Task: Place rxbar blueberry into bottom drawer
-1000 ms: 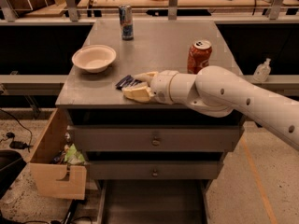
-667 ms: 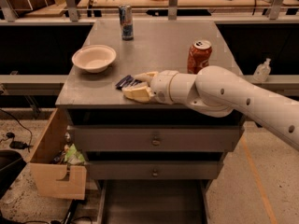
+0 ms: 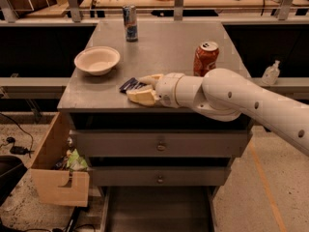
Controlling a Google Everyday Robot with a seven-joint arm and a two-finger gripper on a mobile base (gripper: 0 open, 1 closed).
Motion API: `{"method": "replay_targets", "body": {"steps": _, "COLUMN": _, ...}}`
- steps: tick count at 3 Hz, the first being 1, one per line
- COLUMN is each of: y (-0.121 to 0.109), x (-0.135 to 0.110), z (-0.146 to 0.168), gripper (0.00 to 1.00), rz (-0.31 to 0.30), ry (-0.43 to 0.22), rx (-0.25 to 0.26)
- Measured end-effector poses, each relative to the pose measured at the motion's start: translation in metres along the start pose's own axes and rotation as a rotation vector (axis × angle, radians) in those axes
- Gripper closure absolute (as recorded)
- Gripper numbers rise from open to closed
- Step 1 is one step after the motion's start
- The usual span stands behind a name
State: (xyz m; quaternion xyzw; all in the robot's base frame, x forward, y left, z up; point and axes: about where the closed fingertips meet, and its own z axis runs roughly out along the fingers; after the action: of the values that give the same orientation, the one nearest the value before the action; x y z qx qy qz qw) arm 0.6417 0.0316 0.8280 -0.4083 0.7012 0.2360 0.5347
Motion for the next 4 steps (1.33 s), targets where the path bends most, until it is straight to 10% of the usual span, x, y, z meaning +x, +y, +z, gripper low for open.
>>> {"method": "replay_targets", "body": {"steps": 4, "y": 0.0000, "x": -0.0001, "z": 0.0000, "gripper": 1.00, "rz": 0.000, "ry": 0.000, "rx": 0.000}}
